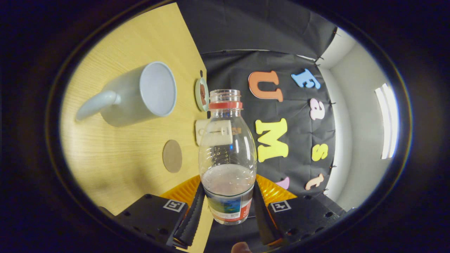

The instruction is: Take the bottle from table, then pour the juice into the cup, finally place the bottle on the coaster

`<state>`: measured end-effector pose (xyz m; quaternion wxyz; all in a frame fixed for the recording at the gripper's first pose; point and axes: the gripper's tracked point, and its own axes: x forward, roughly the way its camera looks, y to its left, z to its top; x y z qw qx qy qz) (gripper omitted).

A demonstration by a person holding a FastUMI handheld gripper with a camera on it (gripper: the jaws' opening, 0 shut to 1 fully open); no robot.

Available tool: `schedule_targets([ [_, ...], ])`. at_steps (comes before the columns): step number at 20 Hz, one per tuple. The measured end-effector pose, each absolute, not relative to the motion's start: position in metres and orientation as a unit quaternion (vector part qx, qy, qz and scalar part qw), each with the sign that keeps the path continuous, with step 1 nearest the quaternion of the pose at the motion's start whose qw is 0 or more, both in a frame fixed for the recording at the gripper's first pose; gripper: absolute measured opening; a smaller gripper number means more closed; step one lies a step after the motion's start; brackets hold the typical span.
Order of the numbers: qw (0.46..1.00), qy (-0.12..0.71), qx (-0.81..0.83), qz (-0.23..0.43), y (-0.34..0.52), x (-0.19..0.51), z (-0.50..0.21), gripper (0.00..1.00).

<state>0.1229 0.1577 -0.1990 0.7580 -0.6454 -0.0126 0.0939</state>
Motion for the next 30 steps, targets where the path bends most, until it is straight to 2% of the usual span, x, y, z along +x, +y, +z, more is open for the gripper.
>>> schedule_targets([
  [10, 0.7, -0.042, -0.707, 0.093, 0.165, 0.116, -0.183, 0.73],
  [30, 0.671, -0.041, -0.735, 0.088, 0.157, 0.118, -0.171, 0.73],
])
